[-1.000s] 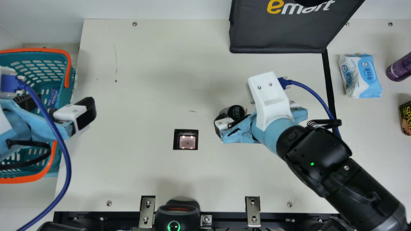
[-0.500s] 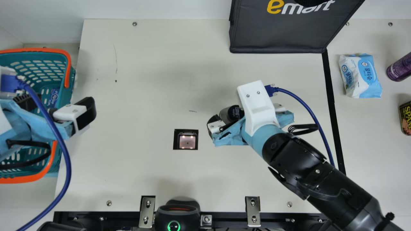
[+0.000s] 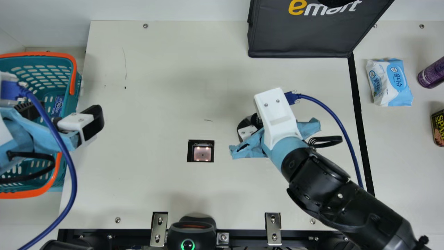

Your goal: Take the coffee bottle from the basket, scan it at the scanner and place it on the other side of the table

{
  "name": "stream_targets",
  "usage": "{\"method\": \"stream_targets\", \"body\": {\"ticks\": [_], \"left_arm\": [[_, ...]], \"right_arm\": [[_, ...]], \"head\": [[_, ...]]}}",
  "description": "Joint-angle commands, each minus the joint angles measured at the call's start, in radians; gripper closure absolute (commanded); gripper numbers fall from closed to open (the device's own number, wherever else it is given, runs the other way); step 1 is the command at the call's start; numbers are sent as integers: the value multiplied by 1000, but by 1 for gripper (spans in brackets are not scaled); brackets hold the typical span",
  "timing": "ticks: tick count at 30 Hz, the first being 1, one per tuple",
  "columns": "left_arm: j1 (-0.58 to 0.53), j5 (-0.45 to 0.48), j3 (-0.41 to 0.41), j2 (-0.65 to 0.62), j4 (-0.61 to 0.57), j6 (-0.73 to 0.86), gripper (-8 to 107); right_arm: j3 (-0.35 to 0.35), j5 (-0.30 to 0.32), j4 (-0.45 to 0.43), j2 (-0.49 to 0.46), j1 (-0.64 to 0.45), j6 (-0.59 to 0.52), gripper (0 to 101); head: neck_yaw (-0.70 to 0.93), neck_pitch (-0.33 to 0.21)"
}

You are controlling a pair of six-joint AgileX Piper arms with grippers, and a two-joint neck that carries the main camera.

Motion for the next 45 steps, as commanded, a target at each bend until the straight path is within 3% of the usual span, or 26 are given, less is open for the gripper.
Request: {"method": "stream_targets", "body": {"ticks": [1,6,10,17,21,33,45], "left_arm": [[0,0,0,0,0,0,9],[0,0,0,0,0,0,9],[0,0,0,0,0,0,9],[0,0,0,0,0,0,9],[0,0,0,0,0,0,9],[0,0,0,0,0,0,9],[0,0,0,0,0,0,9]], "right_arm": [[-24,20,-4,-6,1,-6,101],[-83,71,15,-26,-4,-35,101],[-116,101,35,-44,-31,-63,101],[-109,123,103,-109,-167,-137,101],[-83,132,162,-165,-296,-206,101],[-16,157,393,-296,-780,-518,101],[-12,129,649,-253,-1227,-908,101]], "head": [[2,-29],[2,-29],[-92,-29],[-255,-29],[-347,-29],[-347,-29],[-347,-29]]}}
